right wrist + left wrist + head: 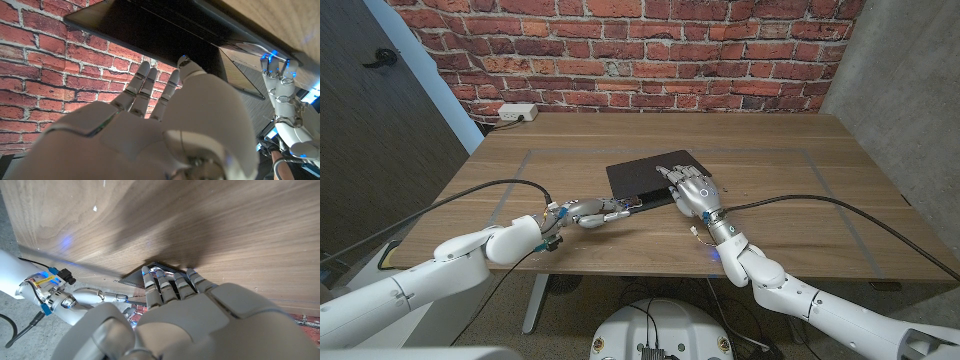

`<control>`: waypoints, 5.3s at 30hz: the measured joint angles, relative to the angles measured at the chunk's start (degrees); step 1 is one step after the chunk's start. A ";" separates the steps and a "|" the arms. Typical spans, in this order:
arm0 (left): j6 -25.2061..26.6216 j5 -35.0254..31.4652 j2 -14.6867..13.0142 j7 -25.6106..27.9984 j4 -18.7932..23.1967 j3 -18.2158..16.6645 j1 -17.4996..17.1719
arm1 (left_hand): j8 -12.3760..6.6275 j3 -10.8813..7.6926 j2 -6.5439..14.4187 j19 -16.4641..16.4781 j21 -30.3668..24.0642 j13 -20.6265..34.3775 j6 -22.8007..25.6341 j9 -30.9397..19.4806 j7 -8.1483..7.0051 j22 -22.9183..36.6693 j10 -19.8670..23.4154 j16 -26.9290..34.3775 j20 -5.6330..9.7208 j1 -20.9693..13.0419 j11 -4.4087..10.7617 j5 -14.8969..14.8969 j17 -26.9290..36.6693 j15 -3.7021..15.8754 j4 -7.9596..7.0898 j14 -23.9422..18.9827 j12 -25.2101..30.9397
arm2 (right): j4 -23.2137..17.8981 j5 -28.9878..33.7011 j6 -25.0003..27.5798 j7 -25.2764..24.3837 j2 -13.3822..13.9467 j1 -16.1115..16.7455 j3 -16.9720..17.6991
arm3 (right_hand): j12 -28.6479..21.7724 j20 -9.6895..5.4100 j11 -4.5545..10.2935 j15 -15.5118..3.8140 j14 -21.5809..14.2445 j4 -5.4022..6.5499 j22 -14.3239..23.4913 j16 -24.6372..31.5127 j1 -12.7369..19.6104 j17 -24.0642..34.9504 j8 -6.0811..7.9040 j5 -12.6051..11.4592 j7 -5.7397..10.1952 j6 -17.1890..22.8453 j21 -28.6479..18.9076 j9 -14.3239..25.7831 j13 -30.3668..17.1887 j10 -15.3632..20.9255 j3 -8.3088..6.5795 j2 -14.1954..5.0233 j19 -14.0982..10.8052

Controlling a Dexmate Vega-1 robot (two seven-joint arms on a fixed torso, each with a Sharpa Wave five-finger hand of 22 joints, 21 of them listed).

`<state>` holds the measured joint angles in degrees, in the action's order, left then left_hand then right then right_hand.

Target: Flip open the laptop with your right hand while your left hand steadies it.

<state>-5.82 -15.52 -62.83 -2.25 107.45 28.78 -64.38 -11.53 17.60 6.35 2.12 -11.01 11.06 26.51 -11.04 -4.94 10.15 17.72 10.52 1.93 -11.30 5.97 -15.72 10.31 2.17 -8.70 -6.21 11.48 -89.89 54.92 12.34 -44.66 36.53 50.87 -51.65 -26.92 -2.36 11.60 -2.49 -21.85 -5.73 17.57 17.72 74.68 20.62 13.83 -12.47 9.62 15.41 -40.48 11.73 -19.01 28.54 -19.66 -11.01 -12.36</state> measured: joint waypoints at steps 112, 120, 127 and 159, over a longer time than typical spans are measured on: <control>-2.33 1.84 1.70 3.09 -4.07 -0.67 0.61 | 0.03 0.16 -0.37 -0.52 -0.01 -0.02 0.00 -0.09 -0.21 0.01 -0.29 -0.20 -0.10 0.52 0.31 -0.45 0.08 -0.13 0.16 0.72 0.21 | 3.53 -4.11 -21.77 25.42 -0.13 -24.90 3.43 | -1.18 0.10 0.00 -0.27 -5.39 0.82 -0.57 1.34 -0.91 -0.16 0.67 0.54 0.00 4.85 -5.12 0.01 -1.00 7.09 -1.29 0.21 -1.32; -2.43 1.93 1.43 3.23 -3.92 -0.89 0.19 | 0.04 0.16 -0.19 -0.52 -0.01 -0.01 0.00 -0.05 -0.21 0.01 -0.39 -0.21 -0.10 0.36 0.40 -0.45 -0.07 -0.13 0.16 0.73 0.20 | 4.98 -5.56 -23.37 28.21 -1.07 -26.53 2.91 | -1.17 0.10 -0.01 -0.27 -5.39 0.82 -0.56 1.07 -0.90 -0.15 0.67 0.50 0.00 4.85 -5.58 0.01 -1.08 7.09 -1.29 0.21 -1.32; -2.66 1.79 1.38 3.42 -3.74 -1.00 0.15 | 0.04 0.16 -0.20 -0.52 -0.01 0.03 0.00 -0.04 -0.20 0.01 -0.47 -0.21 -0.10 0.36 0.48 -0.45 -0.02 -0.12 0.16 0.73 0.20 | 10.90 -7.45 -24.46 30.90 -4.84 -31.70 0.97 | -1.16 0.10 -0.02 -0.27 -5.39 0.82 -0.56 1.07 -0.90 -0.15 0.64 0.50 0.00 4.85 -5.58 0.01 -1.08 7.08 -1.29 0.20 -1.32; -1.63 0.93 1.12 4.73 -1.70 -1.92 -1.23 | 0.04 0.16 -0.21 -0.51 -0.01 0.12 0.20 -0.02 -0.40 0.01 -0.27 -0.19 -0.10 0.36 0.70 -0.45 0.07 -0.12 0.16 0.71 0.20 | 23.49 -15.00 -24.00 40.57 -12.96 -43.01 -4.22 | -0.28 0.32 -0.22 -0.27 -5.39 0.82 -0.90 1.07 -1.28 -0.42 -0.18 0.50 -0.93 3.49 -6.45 0.01 -1.06 6.04 -1.29 0.58 -1.10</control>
<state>-7.44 -14.59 -61.71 2.48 105.76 26.87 -65.61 -11.49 17.76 6.14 1.61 -11.02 11.18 26.71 -11.06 -5.33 10.16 17.44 10.33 1.83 -10.94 6.68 -16.17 10.37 2.04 -8.54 -5.50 11.67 -66.40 39.92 -11.66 -4.09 23.57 7.87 -55.87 -27.21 -2.04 11.38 -2.76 -27.24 -4.91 16.68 18.79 73.40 20.20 13.65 -11.97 8.69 18.90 -46.93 11.74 -20.07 34.58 -20.96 -10.43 -13.45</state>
